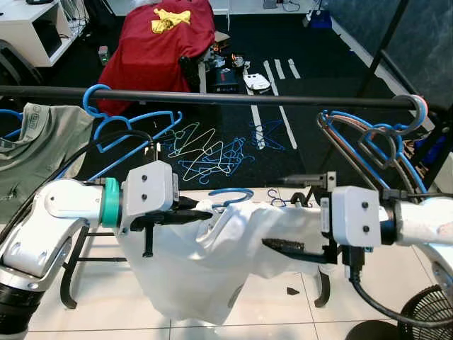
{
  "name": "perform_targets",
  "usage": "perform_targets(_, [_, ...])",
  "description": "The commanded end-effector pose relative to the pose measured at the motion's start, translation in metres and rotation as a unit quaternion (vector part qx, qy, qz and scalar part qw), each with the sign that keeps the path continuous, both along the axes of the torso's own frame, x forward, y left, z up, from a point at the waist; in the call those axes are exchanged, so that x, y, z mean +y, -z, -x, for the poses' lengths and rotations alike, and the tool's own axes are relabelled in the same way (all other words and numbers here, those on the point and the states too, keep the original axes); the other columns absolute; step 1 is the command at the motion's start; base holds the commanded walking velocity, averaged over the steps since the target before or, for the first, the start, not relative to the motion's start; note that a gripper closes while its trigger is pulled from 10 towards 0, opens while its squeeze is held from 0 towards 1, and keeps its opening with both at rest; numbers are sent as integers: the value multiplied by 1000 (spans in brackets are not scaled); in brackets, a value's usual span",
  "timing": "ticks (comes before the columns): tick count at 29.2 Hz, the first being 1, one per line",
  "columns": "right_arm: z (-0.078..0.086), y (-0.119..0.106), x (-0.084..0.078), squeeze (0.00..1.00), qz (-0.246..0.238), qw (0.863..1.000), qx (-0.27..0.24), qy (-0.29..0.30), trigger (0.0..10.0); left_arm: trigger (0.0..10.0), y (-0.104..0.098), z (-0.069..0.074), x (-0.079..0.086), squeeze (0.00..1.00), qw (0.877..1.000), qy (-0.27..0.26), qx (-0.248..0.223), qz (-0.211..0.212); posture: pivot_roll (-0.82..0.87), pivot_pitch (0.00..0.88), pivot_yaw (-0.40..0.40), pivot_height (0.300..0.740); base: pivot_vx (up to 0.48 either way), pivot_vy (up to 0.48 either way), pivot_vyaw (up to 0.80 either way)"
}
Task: Hang hanger
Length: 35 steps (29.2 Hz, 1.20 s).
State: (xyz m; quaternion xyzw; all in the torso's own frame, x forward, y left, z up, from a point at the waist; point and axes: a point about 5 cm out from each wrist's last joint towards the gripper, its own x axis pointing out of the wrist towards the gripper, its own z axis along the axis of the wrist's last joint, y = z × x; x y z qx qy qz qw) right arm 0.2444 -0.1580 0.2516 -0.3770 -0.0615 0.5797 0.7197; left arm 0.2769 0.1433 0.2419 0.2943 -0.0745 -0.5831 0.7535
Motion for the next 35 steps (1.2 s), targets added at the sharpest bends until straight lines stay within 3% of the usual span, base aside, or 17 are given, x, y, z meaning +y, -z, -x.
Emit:
perform_targets(1, [0, 6, 0, 1000, 5, 1000, 22, -7, 10000, 10000, -5, 3, -4, 0, 1000, 20, -11, 3, -65, 39, 142, 740, 0, 0, 0])
perform_targets(3, [-4, 9, -1, 1000, 13, 999, 29, -5, 10000, 10000, -8, 5, -5, 0, 999, 31, -18, 4, -62, 40, 141, 740, 0, 0, 0])
perform_targets(4, [-9, 10, -1, 212, 16, 999, 29, -1, 10000, 10000, -10, 7, -6, 0, 999, 39, -23, 4, -58, 40, 141, 740, 0, 0, 0])
perform_targets(5, [-13, 10, -1, 0, 18, 999, 31, 0, 10000, 10000, -12, 9, -7, 0, 999, 46, -28, 3, -56, 40, 139, 740, 0, 0, 0])
perform_targets(9, [-25, 10, 0, 0, 20, 999, 31, -3, 10000, 10000, -11, 15, -10, 0, 997, 64, -47, -9, -50, 42, 134, 740, 0, 0, 0])
perform_targets(16, [-28, 9, 2, 0, 21, 999, 37, -16, 10000, 10000, -8, 17, -12, 0, 996, 71, -56, -16, -48, 44, 131, 740, 0, 0, 0])
perform_targets(17, [-28, 9, 4, 0, 21, 998, 45, -26, 4667, 10000, -8, 16, -13, 0, 996, 72, -58, -17, -47, 44, 129, 740, 0, 0, 0])
perform_targets(18, [-28, 9, 4, 0, 21, 998, 45, -26, 4667, 10000, -8, 16, -13, 0, 996, 72, -58, -17, -47, 44, 129, 740, 0, 0, 0])
perform_targets(19, [-26, 9, 5, 0, 23, 998, 53, -39, 1529, 10000, -6, 15, -14, 0, 995, 73, -62, -21, -49, 46, 128, 740, 0, 0, 0])
perform_targets(20, [-25, 9, 7, 0, 23, 997, 60, -49, 0, 10000, -5, 14, -15, 0, 995, 73, -64, -24, -51, 47, 128, 740, 0, 0, 0])
perform_targets(35, [-16, 15, 9, 0, 32, 991, 94, -88, 0, 10000, -2, 0, -25, 0, 994, 79, -74, -28, -65, 50, 139, 740, 0, 0, 0])
